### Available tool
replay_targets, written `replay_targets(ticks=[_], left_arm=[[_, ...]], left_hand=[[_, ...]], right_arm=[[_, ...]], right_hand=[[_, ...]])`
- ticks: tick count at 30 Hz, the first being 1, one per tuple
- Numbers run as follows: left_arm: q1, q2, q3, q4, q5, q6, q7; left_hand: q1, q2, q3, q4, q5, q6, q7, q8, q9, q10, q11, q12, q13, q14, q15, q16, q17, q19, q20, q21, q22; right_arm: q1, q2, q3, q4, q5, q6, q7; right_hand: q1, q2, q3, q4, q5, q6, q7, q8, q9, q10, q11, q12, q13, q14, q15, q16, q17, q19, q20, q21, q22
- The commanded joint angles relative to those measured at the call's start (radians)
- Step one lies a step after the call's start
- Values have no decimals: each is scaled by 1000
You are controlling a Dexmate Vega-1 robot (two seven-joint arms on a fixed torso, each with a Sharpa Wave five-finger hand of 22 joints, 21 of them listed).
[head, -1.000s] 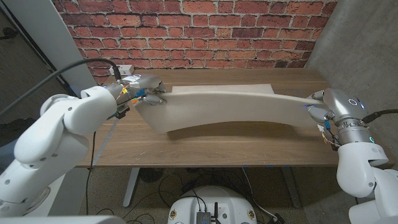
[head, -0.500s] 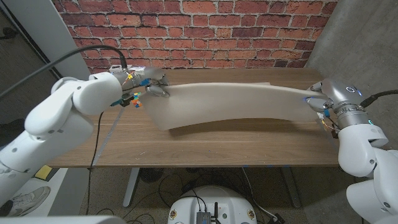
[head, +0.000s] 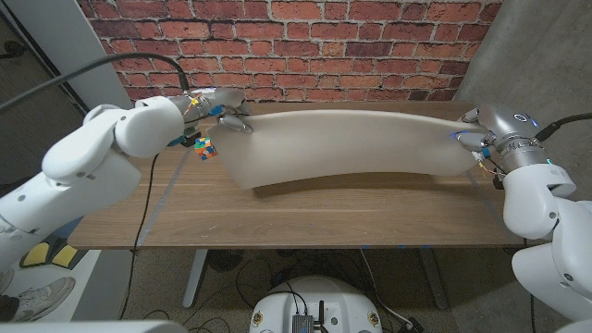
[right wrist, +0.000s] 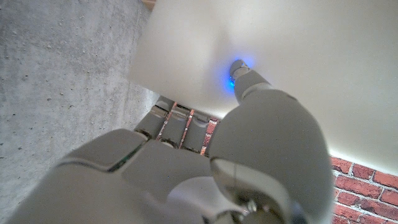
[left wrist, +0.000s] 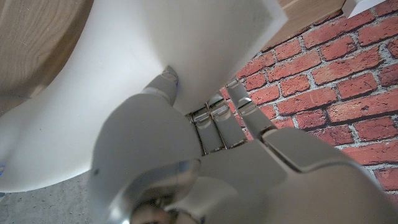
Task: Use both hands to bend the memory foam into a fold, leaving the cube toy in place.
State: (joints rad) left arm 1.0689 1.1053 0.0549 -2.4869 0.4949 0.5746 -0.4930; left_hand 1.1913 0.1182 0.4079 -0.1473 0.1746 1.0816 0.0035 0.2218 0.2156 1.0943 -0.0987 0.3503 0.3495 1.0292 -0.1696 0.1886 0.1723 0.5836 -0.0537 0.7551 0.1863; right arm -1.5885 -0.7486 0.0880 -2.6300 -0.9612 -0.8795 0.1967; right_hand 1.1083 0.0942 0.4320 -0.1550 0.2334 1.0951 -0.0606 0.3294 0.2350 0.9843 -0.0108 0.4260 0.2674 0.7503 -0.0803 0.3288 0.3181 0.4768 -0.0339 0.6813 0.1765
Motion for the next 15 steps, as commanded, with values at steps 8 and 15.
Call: replay_targets(ticks=[8, 15], left_arm=[[-150, 55, 139, 97, -146, 32, 195], [-213, 42, 207, 142, -170, 29, 250]], left_hand=[[8, 13, 17, -6, 9, 3, 6, 4, 6, 62, -59, -1, 4, -3, -57, -1, 1, -3, -55, 13, -1], [7, 12, 19, -6, 9, 3, 7, 4, 6, 63, -60, -4, 4, -5, -57, -2, 1, -3, -55, 16, -1]], right_arm=[[136, -85, -53, 57, 91, -53, -21], [195, -122, -93, 85, 128, -67, -69]], right_hand=[[-2, 6, 8, 1, 10, 54, 58, 5, 5, 5, 1, 7, 7, 6, -130, -5, 4, -7, 2, 1, 4], [-3, 5, 9, 1, 11, 53, 55, 4, 4, 4, -2, 7, 9, 8, -131, -6, 6, -7, 2, 1, 4]])
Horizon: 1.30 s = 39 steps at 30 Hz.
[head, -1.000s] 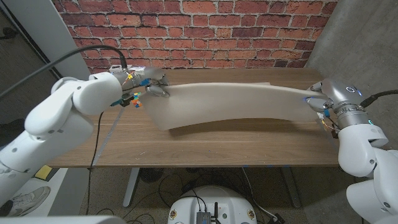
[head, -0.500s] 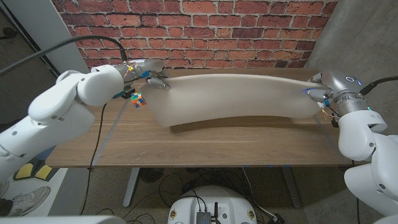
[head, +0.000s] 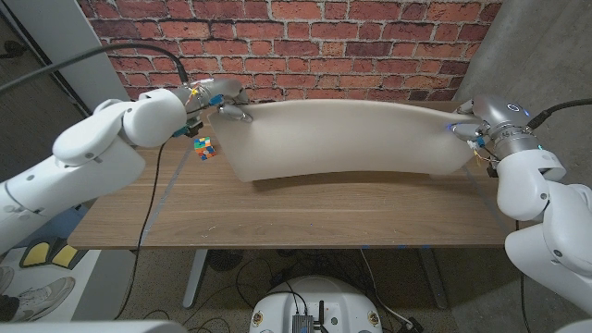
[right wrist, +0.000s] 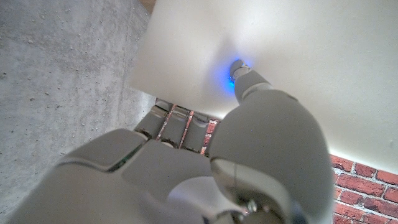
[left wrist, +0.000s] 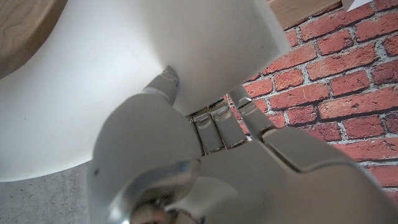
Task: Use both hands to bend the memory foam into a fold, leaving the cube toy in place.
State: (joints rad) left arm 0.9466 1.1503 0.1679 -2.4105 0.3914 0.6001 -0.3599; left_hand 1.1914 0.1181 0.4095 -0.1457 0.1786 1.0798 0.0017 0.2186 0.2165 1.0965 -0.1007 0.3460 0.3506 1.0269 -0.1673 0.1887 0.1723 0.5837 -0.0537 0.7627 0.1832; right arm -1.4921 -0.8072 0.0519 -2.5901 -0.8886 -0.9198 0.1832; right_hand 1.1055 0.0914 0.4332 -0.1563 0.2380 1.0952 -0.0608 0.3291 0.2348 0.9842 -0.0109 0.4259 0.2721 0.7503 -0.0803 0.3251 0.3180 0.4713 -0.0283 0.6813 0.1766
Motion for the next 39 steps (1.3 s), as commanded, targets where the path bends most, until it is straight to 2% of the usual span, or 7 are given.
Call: replay_targets(ticks=[1, 12, 22, 32, 39], left_arm=[[-100, -5, 104, 72, -68, 4, 122], [-217, -71, 226, 163, -70, -10, 169], [-297, -124, 314, 215, -29, 3, 177], [-357, -170, 382, 255, 33, 32, 180], [-397, -203, 427, 293, 78, 50, 170]], left_hand=[[7, 11, 18, -8, 5, 4, 9, 7, 5, 60, -58, 0, 3, -3, -59, -2, 1, -2, -55, 8, 2], [8, 10, 20, -10, 4, 5, 14, 7, 6, 63, -56, -4, 3, 1, -58, -1, 1, -2, -57, 12, 1], [7, 8, 23, -10, 4, 10, 15, 8, 6, 66, -56, -5, 4, 2, -57, -1, 0, -1, -59, 16, 1], [10, 4, 25, -13, 3, 14, 19, 8, 7, 72, -51, -8, 3, 7, -58, 1, 0, 0, -63, 19, 0], [11, 2, 26, -15, 2, 16, 19, 8, 7, 73, -50, -9, 4, 9, -60, 1, 0, 0, -67, 21, 0]], right_arm=[[107, -70, -64, 49, 60, -30, -61], [222, -102, -157, 128, 132, -39, -171], [291, -120, -215, 194, 204, -23, -282], [366, -112, -275, 273, 266, 5, -395], [435, -85, -327, 352, 302, 31, -473]], right_hand=[[-1, 8, 8, 2, 7, 53, 55, 4, 4, 3, -1, 7, 4, 9, -131, -2, 7, -2, -3, 1, 4], [0, 7, 6, 1, 8, 49, 53, 2, 4, 0, -4, 6, 6, 9, -133, 0, 13, -2, -5, 2, 4], [0, 8, 5, 1, 9, 50, 52, 3, 6, 2, -5, 8, 8, 8, -133, -1, 17, -2, -8, 2, 4], [0, 7, 4, 1, 11, 51, 49, 6, 11, 4, -8, 8, 10, 9, -134, -2, 20, -2, -12, 3, 4], [2, 8, 5, 0, 13, 52, 47, 9, 14, 6, -10, 9, 11, 7, -136, -4, 22, -3, -13, 3, 4]])
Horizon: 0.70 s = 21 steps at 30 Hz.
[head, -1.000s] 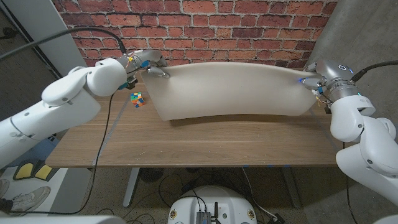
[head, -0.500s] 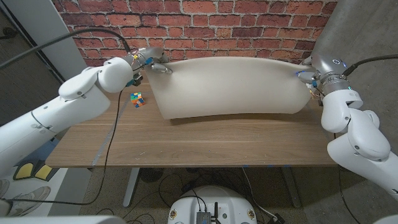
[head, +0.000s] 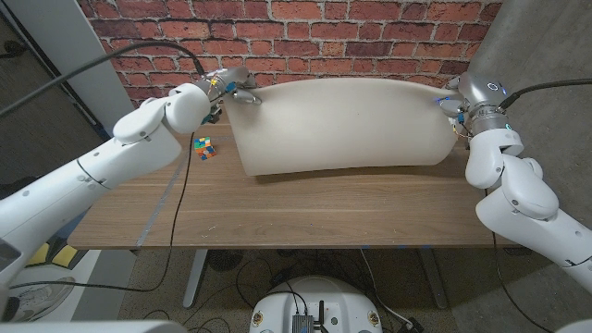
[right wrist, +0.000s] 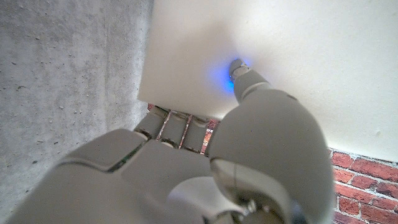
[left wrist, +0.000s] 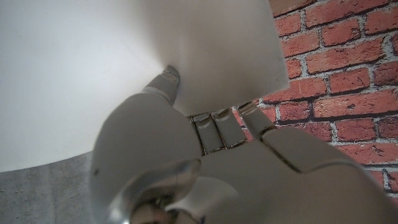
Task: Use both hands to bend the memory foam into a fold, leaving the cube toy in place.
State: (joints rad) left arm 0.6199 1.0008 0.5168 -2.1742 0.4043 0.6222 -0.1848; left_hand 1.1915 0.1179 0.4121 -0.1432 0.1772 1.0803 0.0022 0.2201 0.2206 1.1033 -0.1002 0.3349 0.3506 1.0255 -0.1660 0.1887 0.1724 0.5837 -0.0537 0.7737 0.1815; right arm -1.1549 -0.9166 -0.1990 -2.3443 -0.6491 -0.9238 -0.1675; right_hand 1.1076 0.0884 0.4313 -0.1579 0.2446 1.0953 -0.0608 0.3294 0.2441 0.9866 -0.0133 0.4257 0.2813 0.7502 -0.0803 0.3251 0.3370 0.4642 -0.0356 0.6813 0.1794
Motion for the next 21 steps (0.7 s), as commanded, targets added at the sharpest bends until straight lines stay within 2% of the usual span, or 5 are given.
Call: replay_targets(ticks=[1, 14, 19, 21], left_arm=[[-76, -59, 85, 62, 74, 33, -5], [-125, -134, 140, 150, 142, 43, 26], [-137, -170, 156, 202, 161, 39, 60], [-143, -196, 165, 236, 169, 39, 86]], left_hand=[[11, 3, 24, -17, 4, 15, 17, 7, 3, 66, -51, 2, 4, 10, -61, 1, 0, -1, -67, 10, 2], [9, 0, 25, -16, 3, 17, 15, 6, 4, 69, -56, -1, 4, 12, -59, 1, 0, -1, -73, 14, 1], [8, 0, 26, -15, 3, 17, 15, 5, 4, 71, -55, -1, 5, 13, -58, 0, 0, -1, -75, 15, 1], [9, -1, 26, -16, 3, 19, 15, 6, 4, 73, -56, -1, 5, 13, -60, 1, 0, 0, -77, 16, 1]], right_arm=[[110, 30, -88, 120, 62, 35, -135], [250, 70, -211, 273, 75, 65, -228], [296, 104, -255, 343, 68, 74, -277], [322, 134, -276, 389, 62, 82, -312]], right_hand=[[-1, 11, 6, 2, 7, 52, 47, 8, 5, 2, -8, 9, 2, 8, -135, -4, 3, 4, -6, 3, 1], [-1, 12, 6, 3, 10, 54, 45, 9, 5, 2, -10, 8, 2, 10, -135, -6, 6, 4, -7, 3, 1], [0, 11, 4, 2, 10, 53, 43, 8, 5, 2, -11, 7, 3, 12, -137, -4, 9, 3, -10, 3, 1], [0, 11, 5, 2, 11, 54, 43, 8, 5, 4, -10, 7, 2, 11, -137, -6, 9, 3, -10, 3, 1]])
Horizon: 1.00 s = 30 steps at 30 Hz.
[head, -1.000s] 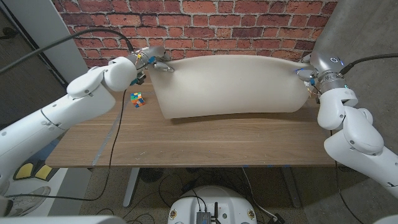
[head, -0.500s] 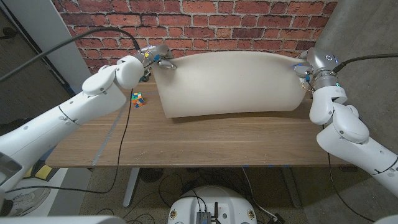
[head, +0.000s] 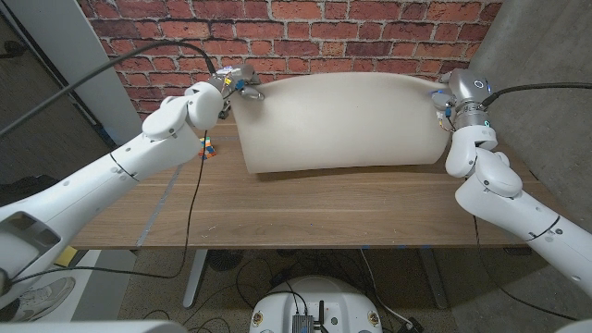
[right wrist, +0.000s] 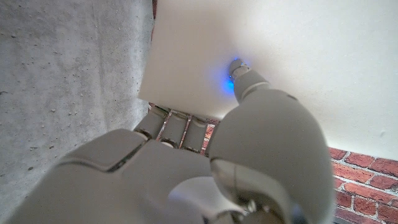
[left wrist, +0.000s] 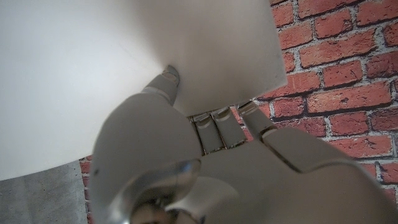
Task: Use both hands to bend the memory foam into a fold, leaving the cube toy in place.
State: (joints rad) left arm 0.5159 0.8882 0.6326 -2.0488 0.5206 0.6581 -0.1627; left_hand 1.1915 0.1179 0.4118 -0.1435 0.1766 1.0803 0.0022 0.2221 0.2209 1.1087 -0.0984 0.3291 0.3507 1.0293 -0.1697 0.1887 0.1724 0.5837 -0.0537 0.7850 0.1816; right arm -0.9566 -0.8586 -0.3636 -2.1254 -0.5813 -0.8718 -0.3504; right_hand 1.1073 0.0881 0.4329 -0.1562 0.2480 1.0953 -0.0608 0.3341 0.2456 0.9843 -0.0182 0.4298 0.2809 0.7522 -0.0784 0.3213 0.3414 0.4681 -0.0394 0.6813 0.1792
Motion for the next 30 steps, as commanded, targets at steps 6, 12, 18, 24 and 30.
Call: replay_targets(ticks=[6, 12, 18, 24, 30], left_arm=[[-47, -136, 68, 175, 67, 9, 121], [-51, -172, 85, 225, 71, 2, 172], [-71, -204, 113, 268, 81, 10, 191], [-92, -230, 145, 314, 92, -6, 205], [-118, -266, 181, 365, 115, 6, 217]], left_hand=[[9, -2, 28, -16, 3, 23, 20, 5, 3, 71, -60, 4, 4, 12, -55, 1, 0, 3, -80, 7, 1], [10, -3, 28, -17, 2, 24, 20, 4, 3, 74, -59, 3, 5, 14, -55, 1, 0, 4, -82, 9, 1], [7, -5, 29, -15, 2, 23, 18, 3, 4, 75, -58, 1, 4, 13, -54, -1, -1, 5, -84, 11, 0], [7, -4, 31, -15, 2, 25, 20, 3, 3, 78, -59, -1, 2, 13, -53, -1, -2, 4, -85, 12, 0], [6, -7, 32, -16, 2, 27, 19, 2, 3, 78, -59, -2, 2, 14, -54, -1, -2, 1, -87, 13, 0]], right_arm=[[171, 130, -153, 265, -22, 56, -222], [208, 160, -184, 332, -28, 81, -274], [240, 171, -222, 382, -41, 90, -288], [257, 187, -241, 430, -38, 104, -307], [274, 202, -258, 471, -38, 110, -331]], right_hand=[[0, 10, 3, 1, 9, 54, 42, 3, 2, 6, -8, 2, 2, 8, -138, -4, 5, 0, -8, 4, 1], [0, 9, 2, 0, 10, 53, 40, 2, 2, 6, -11, 1, 2, 7, -139, -5, 7, 0, -10, 4, 1], [-2, 8, 0, 1, 10, 52, 41, 0, 0, 5, -14, -1, 0, 6, -138, -7, 8, 0, -10, 4, 1], [-3, 8, -2, 2, 10, 52, 38, -1, -2, 5, -15, -2, -1, 7, -139, -6, 10, -1, -10, 4, 1], [-4, 8, -2, 3, 11, 53, 37, -2, -4, 5, -17, -4, -3, 5, -137, -10, 10, -2, -9, 4, 1]])
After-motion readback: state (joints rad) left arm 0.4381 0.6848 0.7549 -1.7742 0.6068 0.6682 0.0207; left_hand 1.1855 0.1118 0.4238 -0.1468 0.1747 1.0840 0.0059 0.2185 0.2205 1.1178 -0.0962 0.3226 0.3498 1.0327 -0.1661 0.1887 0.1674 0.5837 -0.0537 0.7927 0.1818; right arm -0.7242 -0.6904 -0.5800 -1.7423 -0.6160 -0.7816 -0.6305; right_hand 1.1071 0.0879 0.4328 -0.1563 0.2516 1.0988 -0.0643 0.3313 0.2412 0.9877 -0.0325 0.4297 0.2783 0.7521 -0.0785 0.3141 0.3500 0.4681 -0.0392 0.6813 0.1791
